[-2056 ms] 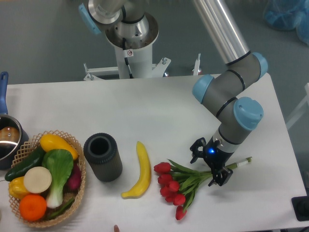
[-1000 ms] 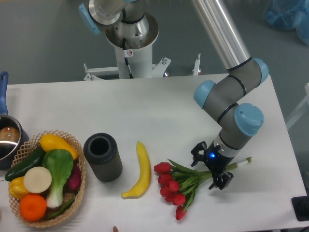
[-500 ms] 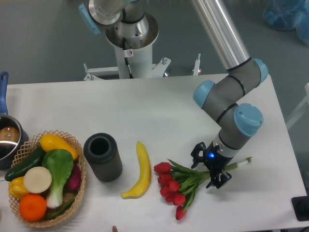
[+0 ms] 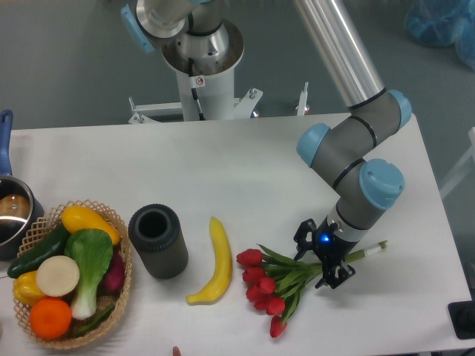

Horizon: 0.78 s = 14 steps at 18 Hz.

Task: Pick up the flowers from the table
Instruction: 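Close the gripper around the tulip stems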

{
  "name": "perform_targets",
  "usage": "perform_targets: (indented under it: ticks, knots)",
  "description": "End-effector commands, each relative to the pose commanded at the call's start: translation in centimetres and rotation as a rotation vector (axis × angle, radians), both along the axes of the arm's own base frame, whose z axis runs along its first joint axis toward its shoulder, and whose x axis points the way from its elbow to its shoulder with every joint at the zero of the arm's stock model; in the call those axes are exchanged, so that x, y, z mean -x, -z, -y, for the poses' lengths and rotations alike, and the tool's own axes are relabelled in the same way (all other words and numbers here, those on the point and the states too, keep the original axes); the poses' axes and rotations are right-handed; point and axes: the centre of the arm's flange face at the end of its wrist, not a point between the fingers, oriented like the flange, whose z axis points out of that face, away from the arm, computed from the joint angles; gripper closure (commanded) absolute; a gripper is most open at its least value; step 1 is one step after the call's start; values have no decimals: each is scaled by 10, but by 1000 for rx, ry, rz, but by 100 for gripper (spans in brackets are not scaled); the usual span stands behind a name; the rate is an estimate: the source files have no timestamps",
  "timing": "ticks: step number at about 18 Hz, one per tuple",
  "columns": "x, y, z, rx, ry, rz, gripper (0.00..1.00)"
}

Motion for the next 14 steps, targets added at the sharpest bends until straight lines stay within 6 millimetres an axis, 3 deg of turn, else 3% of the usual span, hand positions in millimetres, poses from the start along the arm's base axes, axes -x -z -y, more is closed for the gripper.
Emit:
perform_targets:
  ticks: [11,14]
  knots:
    - [-1,0,-1,2,-1,0,37]
    - [-2,1,-1,3,0,2,45]
